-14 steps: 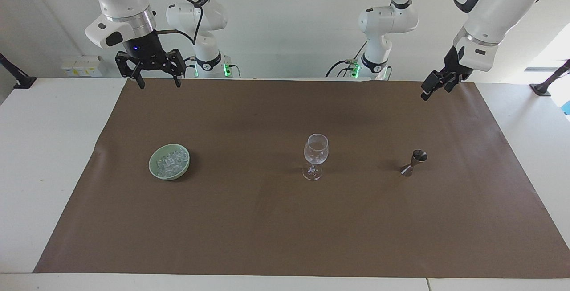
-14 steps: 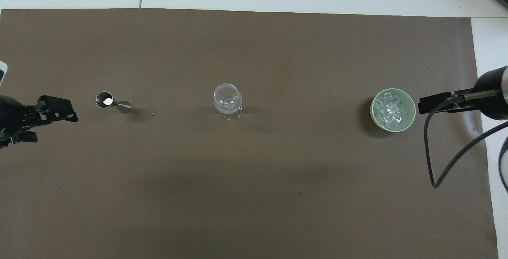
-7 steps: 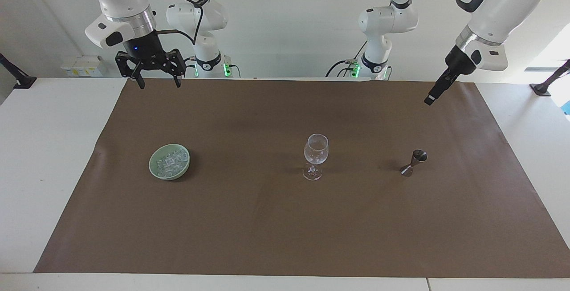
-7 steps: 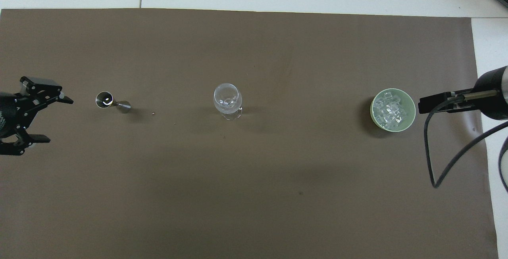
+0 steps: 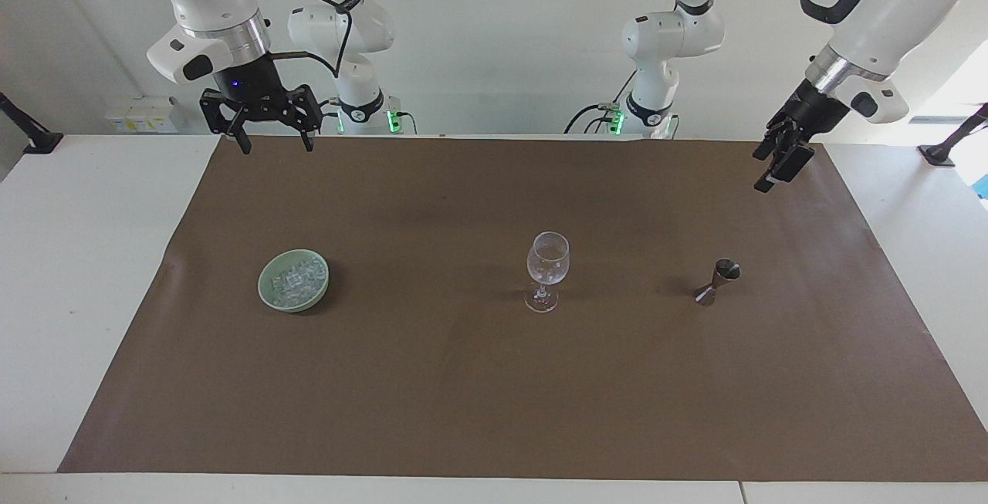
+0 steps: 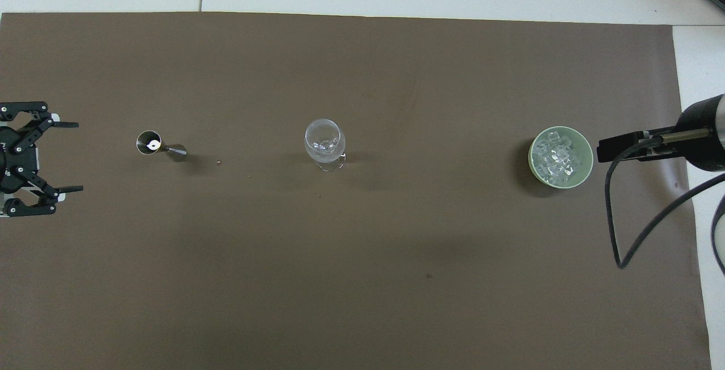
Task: Pour wine and add ice with both arms
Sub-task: 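Open the left gripper and move it toward the metal jigger, then reach the left gripper forward and close it on the metal jigger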
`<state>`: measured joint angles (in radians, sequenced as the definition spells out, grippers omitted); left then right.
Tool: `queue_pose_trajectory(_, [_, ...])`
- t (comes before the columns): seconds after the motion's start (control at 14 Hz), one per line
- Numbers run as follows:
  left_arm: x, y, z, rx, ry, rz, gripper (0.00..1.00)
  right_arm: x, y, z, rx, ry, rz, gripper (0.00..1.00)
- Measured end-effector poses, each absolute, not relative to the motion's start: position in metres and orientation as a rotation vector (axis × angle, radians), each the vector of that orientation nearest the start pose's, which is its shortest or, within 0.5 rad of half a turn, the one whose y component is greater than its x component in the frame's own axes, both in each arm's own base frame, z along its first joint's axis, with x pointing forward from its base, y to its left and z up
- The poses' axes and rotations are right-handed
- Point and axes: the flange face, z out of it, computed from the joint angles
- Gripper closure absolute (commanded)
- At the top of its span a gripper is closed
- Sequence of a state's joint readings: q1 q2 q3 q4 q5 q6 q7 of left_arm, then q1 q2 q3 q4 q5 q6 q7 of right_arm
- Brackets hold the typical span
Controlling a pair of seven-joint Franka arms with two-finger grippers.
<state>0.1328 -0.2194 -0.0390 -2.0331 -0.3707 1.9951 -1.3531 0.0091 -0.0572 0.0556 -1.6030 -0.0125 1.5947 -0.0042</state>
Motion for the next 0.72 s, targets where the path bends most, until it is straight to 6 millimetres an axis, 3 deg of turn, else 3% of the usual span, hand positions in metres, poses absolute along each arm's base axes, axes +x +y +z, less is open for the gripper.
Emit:
queue_pose_trajectory(0.43, [0.506, 0.056, 0.532, -2.106, -2.920, 0.170, 0.00, 0.538, 0.035, 0.643, -3.153, -0.109, -0.078, 0.00])
queue_pose_trajectory(0.72, [0.503, 0.073, 0.492, -1.866, -3.154, 0.339, 0.00, 0.538, 0.035, 0.643, -3.153, -0.109, -0.078, 0.00])
